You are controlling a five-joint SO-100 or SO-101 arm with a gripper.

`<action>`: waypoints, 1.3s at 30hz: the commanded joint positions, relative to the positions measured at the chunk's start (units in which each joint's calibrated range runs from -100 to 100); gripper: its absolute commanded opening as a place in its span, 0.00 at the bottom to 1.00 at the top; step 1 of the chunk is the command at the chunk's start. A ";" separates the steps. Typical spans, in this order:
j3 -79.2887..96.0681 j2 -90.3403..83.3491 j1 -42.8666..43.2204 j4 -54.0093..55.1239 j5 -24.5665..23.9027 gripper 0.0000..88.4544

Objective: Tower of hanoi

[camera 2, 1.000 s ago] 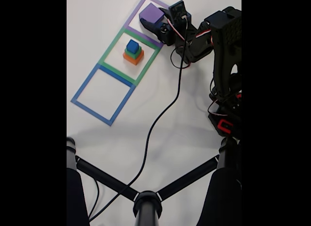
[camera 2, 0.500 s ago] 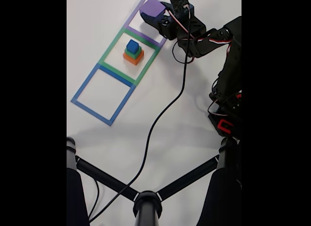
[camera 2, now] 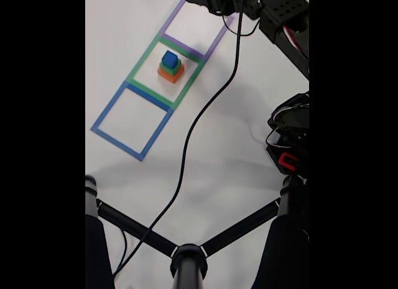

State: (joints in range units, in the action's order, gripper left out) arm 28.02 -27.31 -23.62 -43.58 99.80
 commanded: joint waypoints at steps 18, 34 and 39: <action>-48.52 -8.27 18.55 -56.18 0.20 0.10; -37.88 -15.72 31.97 -51.81 0.20 0.10; -16.17 -20.69 34.56 -35.54 0.20 0.11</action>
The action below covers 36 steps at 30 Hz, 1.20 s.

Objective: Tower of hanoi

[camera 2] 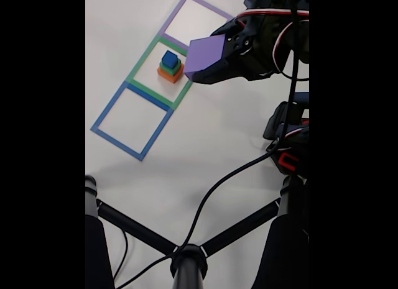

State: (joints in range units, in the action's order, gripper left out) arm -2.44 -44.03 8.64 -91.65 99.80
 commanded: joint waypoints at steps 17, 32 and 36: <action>75.45 5.81 9.55 95.58 0.20 0.10; 73.18 40.34 11.15 133.78 0.20 0.11; 70.45 47.87 10.84 139.20 0.20 0.11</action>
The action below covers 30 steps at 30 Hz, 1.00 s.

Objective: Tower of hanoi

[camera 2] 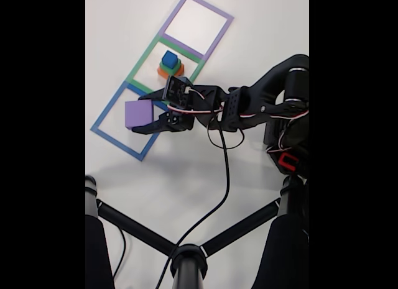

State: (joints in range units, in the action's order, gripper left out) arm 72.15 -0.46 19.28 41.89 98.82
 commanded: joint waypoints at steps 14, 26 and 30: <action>-8.86 18.41 0.28 16.34 1.18 0.12; -11.86 24.10 0.35 19.58 1.18 0.12; -12.22 25.38 0.28 20.71 1.18 0.12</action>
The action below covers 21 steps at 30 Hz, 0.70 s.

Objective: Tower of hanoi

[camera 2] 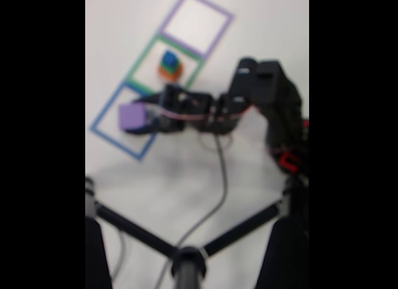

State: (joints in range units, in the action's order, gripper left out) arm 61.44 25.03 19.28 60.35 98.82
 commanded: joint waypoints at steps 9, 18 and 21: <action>-1.88 2.05 -0.03 3.63 1.18 0.15; -3.33 3.17 -0.18 3.63 1.18 0.24; -3.88 3.57 -0.18 3.63 1.18 0.25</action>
State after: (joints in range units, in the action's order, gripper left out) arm 59.09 28.92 19.28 62.44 98.82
